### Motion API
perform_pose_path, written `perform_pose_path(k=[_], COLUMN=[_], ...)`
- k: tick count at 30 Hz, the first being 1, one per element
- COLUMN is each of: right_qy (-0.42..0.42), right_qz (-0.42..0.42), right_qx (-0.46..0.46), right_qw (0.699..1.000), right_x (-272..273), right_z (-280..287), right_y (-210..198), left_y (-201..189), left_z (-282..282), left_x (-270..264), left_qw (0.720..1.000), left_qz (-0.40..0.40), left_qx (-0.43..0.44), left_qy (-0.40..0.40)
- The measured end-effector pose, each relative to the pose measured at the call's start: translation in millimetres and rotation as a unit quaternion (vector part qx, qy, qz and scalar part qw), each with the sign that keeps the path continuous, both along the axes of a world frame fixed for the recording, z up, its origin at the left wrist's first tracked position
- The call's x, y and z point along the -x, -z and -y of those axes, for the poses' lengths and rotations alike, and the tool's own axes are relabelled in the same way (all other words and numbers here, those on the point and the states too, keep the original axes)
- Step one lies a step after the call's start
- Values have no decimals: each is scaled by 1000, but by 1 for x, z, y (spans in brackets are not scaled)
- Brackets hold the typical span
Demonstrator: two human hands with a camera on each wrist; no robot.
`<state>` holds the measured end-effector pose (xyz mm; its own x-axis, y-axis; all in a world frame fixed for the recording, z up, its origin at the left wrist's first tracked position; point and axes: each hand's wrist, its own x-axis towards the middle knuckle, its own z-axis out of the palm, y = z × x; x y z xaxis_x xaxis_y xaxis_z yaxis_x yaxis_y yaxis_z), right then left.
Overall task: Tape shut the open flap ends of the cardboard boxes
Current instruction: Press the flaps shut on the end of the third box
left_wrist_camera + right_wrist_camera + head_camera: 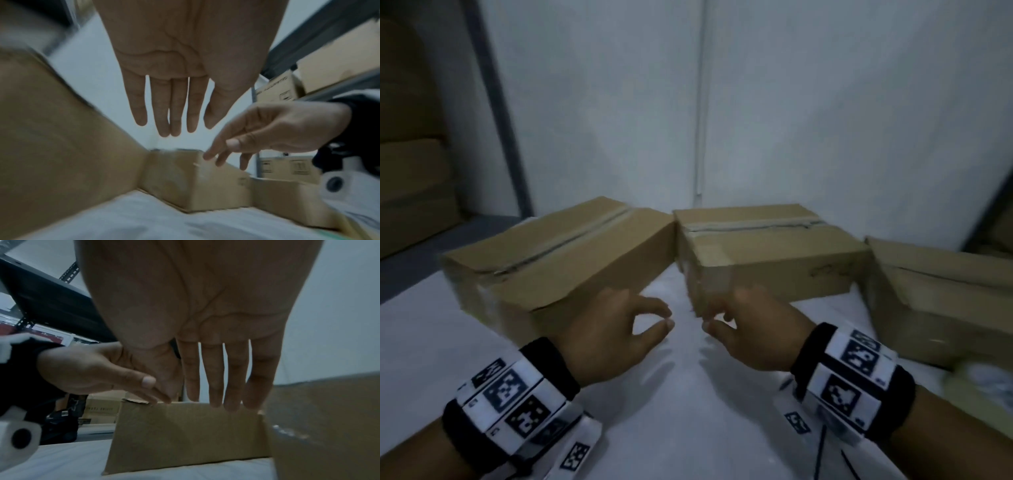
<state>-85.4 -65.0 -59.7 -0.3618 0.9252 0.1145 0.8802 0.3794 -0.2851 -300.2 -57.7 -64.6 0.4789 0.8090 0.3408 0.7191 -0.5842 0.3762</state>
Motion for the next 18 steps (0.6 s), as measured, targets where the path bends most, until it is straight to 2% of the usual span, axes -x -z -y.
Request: perform_pose_path(k=[4,7,9,12,14,18], right_qy=[93,171,223,305,353,346], right_qz=[39,81,95,151,180,146], right_qx=[21,48,59,14,41,150], right_qw=[995,981,968,940,917,915], right_x=[-61,-105,-136,-181,-205,-233], right_z=[29,53,69,88,98,105], right_y=[-1,0,3,3,4,21], left_y=[4,10,15,20,22,22], left_z=[-1,-3,-4,-3,-2,-1], left_x=[-56,-93,-112,-130,-136,-141], left_qw=[994,986,979,969,965,961], left_qz=[5,7,15,34,46,45], left_qx=[48,96,127,170,184,193], left_qy=[99,137,157,176,181,191])
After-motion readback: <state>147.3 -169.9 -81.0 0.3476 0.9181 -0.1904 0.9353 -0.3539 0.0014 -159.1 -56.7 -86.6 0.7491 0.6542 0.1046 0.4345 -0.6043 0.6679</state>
